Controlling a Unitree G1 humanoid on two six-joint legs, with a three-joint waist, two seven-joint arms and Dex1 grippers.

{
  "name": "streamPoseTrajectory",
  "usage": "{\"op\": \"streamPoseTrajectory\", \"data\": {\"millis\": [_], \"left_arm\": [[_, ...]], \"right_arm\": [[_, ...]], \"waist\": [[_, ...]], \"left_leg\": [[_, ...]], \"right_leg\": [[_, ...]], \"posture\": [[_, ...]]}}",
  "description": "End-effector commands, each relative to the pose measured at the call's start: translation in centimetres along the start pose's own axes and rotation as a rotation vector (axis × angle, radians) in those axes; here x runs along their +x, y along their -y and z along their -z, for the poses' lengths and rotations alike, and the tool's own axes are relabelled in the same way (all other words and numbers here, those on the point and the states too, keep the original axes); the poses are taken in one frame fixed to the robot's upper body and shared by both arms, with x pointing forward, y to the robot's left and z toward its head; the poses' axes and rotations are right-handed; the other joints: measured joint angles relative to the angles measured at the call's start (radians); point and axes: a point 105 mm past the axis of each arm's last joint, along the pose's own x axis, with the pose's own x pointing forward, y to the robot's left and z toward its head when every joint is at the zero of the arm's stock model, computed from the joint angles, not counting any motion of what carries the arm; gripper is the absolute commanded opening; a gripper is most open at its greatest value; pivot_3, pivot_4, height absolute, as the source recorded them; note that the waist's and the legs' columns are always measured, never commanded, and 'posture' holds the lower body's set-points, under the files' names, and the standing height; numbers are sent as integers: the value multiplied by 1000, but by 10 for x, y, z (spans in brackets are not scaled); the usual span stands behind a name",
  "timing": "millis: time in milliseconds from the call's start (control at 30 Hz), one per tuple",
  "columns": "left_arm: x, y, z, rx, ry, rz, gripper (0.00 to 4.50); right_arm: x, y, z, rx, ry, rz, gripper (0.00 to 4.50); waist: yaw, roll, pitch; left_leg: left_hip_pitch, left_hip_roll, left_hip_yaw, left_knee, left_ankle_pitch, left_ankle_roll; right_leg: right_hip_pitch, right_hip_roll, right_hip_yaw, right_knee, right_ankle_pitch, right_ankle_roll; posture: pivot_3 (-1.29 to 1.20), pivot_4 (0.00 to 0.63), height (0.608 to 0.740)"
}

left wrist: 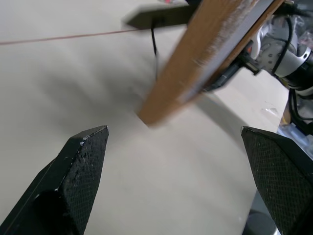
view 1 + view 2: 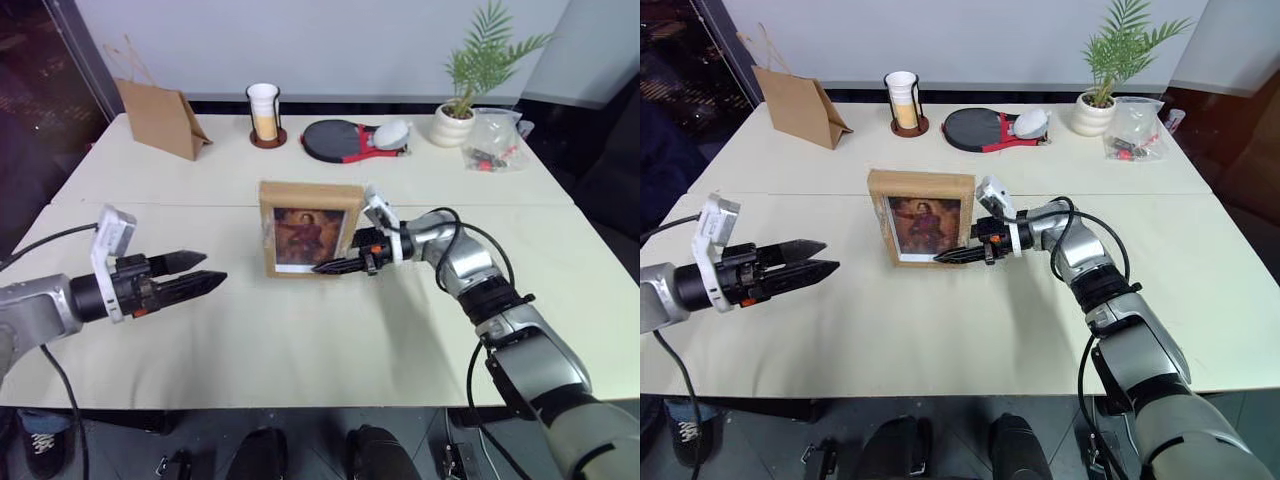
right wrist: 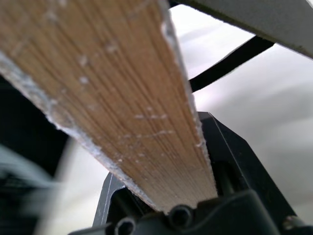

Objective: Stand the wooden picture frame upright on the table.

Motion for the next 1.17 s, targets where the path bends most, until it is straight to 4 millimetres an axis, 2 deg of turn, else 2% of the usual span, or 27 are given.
{"op": "streamPoseTrajectory", "data": {"millis": [33, 233, 367, 500, 600, 733, 833, 933, 1067, 1167], "left_arm": [[4, 4, -3, 38, 3, 21, 4430], [10, 7, -4, 66, -5, 40, 4430], [13, 9, -4, 79, -4, 48, 4430], [14, 10, -1, 89, -13, 49, 4500], [16, 7, -2, 96, -12, 49, 4500], [14, 4, -2, 128, -26, 47, 4500], [10, 1, -4, 156, -29, 39, 4500], [7, 0, -6, 197, -34, 33, 4500], [4, -3, -8, 229, -40, 20, 4500], [2, -3, -7, 235, -49, 24, 4500]], "right_arm": [[4, 4, -8, 49, 33, -41, 1071], [18, 17, 23, 134, -21, 9, 1071], [20, 19, 42, 191, -56, 37, 1071], [18, 20, 48, 210, -71, 47, 2979], [0, 21, 63, 194, -137, 111, 4469], [-52, 19, 72, 85, -206, 234, 4469], [-92, 4, 52, 6, -190, 328, 4469], [-119, -23, 16, -93, -191, 419, 4469], [-126, -57, -25, -177, -201, 478, 4469], [-124, -72, -39, -208, -209, 502, 4469]], "waist": [[-2, 0, 0], [-19, 0, 0], [-21, 0, 0], [-22, 0, 0], [-21, 0, 0], [-10, 0, 0], [6, 1, 0], [7, 2, 1], [-10, 4, 1], [-14, 4, 1]], "left_leg": [[0, 0, 0, 0, 0, 0], [-3, -1, 1, -2, 0, -1], [-3, -1, 2, -1, 0, -1], [-3, -1, 1, -1, 0, -1], [-3, -1, 1, -2, 0, -1], [-3, -3, 1, -2, 0, -1], [-3, -4, 1, -2, 0, 0], [-4, -4, 2, -2, -1, 1], [-3, -2, 4, -4, -1, 1], [-2, -1, 4, -4, -1, 1]], "right_leg": [[-1, 0, 0, 0, 0, 0], [-4, -1, 0, 1, 1, 2], [-4, -2, 1, 1, 1, 2], [-4, -3, 1, 1, 1, 2], [-5, -3, 1, 1, 1, 2], [-4, -5, 1, 1, 1, 2], [-3, -7, 0, -1, 1, 1], [-5, -7, 0, -2, 0, -1], [-7, -6, 1, 0, 0, 0], [-7, -4, 0, 1, 0, -1]], "posture": [[0, 150, 740], [0, 150, 740], [0, 150, 740], [0, 150, 740], [0, 150, 740], [0, 150, 740], [0, 150, 740], [0, 150, 740], [0, 150, 740], [0, 150, 740]]}}
